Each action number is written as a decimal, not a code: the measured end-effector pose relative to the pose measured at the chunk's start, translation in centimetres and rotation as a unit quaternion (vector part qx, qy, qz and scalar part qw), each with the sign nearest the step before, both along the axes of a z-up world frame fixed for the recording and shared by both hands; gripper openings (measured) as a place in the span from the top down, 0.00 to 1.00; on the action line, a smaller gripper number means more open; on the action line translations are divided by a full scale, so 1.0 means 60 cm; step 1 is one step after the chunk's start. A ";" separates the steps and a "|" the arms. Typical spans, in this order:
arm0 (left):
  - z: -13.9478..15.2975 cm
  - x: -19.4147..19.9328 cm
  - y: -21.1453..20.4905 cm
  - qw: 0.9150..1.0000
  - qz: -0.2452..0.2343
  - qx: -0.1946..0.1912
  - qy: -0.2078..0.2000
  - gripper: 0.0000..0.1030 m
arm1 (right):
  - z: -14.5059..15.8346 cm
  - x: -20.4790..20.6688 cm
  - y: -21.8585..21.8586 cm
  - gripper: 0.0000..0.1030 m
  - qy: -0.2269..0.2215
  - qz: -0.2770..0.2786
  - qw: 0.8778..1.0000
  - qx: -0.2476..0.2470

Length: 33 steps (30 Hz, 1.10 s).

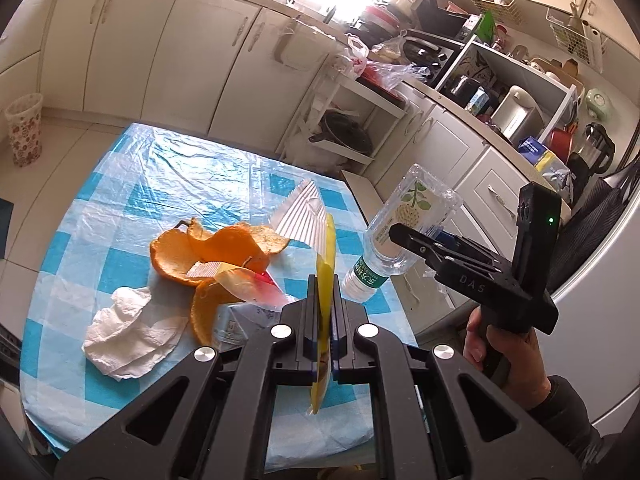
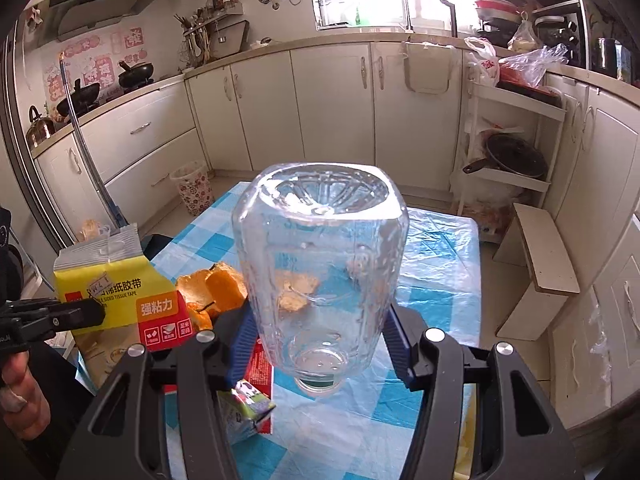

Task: Collect trash
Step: 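Carry the bottle to the bucket with the right tool while the left tool holds the package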

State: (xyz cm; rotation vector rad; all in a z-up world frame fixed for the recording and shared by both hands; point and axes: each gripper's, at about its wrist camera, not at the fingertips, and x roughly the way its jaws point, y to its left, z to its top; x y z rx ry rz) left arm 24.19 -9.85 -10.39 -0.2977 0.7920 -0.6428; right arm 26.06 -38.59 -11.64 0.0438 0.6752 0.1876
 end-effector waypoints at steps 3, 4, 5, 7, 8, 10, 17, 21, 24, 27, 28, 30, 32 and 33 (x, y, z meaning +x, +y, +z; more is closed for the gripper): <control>0.009 -0.007 -0.030 1.000 -0.013 0.004 -0.005 0.96 | 0.003 -0.015 -0.022 0.46 -0.005 -0.013 1.000 0.003; 0.012 -0.008 -0.039 1.000 -0.017 0.005 -0.006 0.96 | 0.003 -0.019 -0.031 0.46 -0.006 -0.018 1.000 0.005; 0.015 -0.010 -0.049 1.000 -0.021 0.006 -0.008 0.96 | 0.003 -0.023 -0.041 0.46 -0.008 -0.023 1.000 0.007; 0.019 -0.015 -0.069 0.999 -0.031 0.009 -0.010 0.96 | 0.005 -0.031 -0.054 0.46 -0.010 -0.033 0.999 0.009; 0.021 -0.017 -0.078 0.999 -0.034 0.010 -0.011 0.96 | 0.005 -0.035 -0.061 0.46 -0.011 -0.037 0.999 0.011; 0.025 -0.021 -0.097 0.999 -0.041 0.010 -0.011 0.96 | 0.006 -0.041 -0.078 0.46 -0.013 -0.048 0.999 0.016; 0.034 -0.032 -0.184 0.997 -0.070 0.016 -0.015 0.96 | -0.003 -0.064 -0.147 0.46 -0.008 -0.099 0.994 0.035; 0.041 -0.032 -0.243 0.996 -0.084 0.020 -0.018 0.96 | -0.019 -0.078 -0.195 0.46 0.004 -0.137 0.989 0.047; 0.042 -0.030 -0.278 0.995 -0.092 0.018 -0.018 0.96 | -0.034 -0.084 -0.228 0.46 0.016 -0.164 0.984 0.060; 0.041 -0.024 -0.310 0.995 -0.100 0.015 -0.014 0.96 | -0.045 -0.086 -0.253 0.46 0.025 -0.184 0.980 0.069; 0.040 -0.021 -0.317 0.995 -0.102 0.014 -0.012 0.96 | -0.048 -0.087 -0.258 0.46 0.028 -0.188 0.979 0.072; 0.036 -0.016 -0.334 0.994 -0.106 0.014 -0.009 0.96 | -0.057 -0.084 -0.267 0.46 0.035 -0.196 0.977 0.073; 0.031 -0.012 -0.347 0.994 -0.109 0.015 -0.006 0.96 | -0.067 -0.079 -0.277 0.46 0.046 -0.201 0.976 0.072; 0.028 -0.009 -0.354 0.994 -0.110 0.015 -0.004 0.96 | -0.071 -0.077 -0.280 0.46 0.050 -0.204 0.975 0.071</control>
